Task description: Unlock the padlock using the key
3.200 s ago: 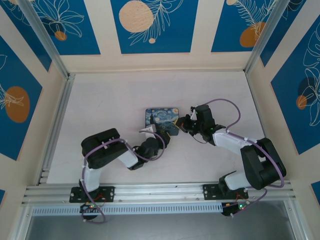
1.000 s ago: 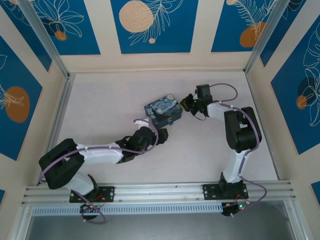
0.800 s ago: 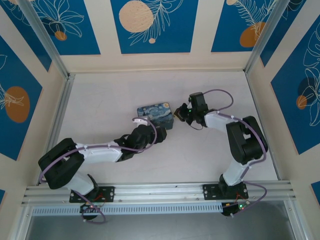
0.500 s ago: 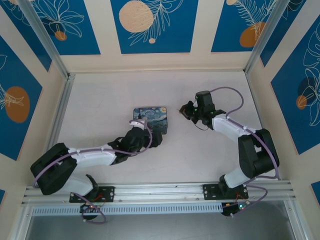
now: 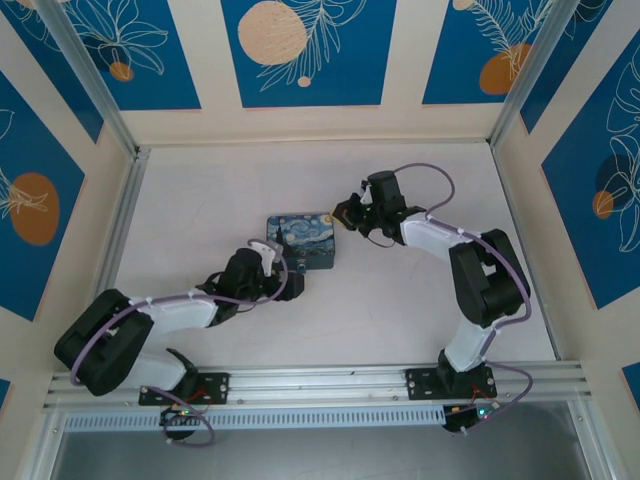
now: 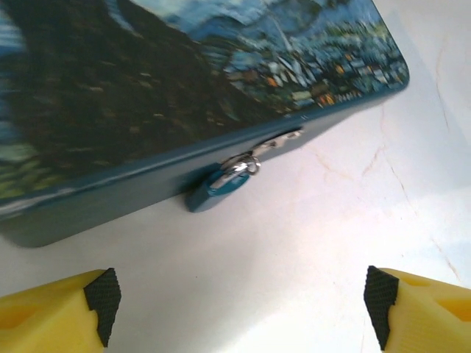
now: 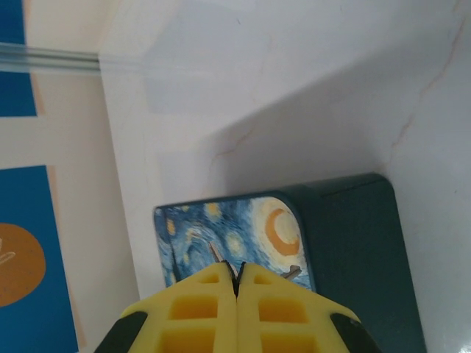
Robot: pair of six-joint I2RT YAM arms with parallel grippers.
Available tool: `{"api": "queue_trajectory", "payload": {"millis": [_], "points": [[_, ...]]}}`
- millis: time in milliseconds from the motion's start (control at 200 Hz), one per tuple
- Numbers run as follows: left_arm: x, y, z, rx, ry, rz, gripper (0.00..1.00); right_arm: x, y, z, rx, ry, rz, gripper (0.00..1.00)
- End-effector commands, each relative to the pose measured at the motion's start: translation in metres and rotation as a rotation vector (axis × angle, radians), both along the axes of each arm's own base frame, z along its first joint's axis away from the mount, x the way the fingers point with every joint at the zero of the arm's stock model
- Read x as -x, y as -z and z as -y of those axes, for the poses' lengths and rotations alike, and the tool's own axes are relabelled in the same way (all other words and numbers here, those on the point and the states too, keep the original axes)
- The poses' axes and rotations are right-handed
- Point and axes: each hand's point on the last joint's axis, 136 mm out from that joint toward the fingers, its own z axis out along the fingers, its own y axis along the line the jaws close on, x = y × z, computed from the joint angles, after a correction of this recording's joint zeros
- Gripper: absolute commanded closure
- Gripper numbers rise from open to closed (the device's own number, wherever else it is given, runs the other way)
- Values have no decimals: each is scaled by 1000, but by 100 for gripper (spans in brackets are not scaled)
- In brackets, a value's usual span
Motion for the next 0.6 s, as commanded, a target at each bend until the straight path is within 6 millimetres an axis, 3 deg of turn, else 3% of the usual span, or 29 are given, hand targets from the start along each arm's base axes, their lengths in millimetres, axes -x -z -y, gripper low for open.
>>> {"api": "queue_trajectory", "payload": {"millis": [0, 225, 595], "points": [[-3, -10, 19, 45, 100, 42, 16, -2, -7, -16, -54, -26, 2, 100], [-17, 3, 24, 21, 73, 69, 21, 4, 8, -18, -48, -27, -31, 100], [-35, 9, 31, -113, 58, 198, 23, 9, 15, -19, -39, -32, -54, 100]]}}
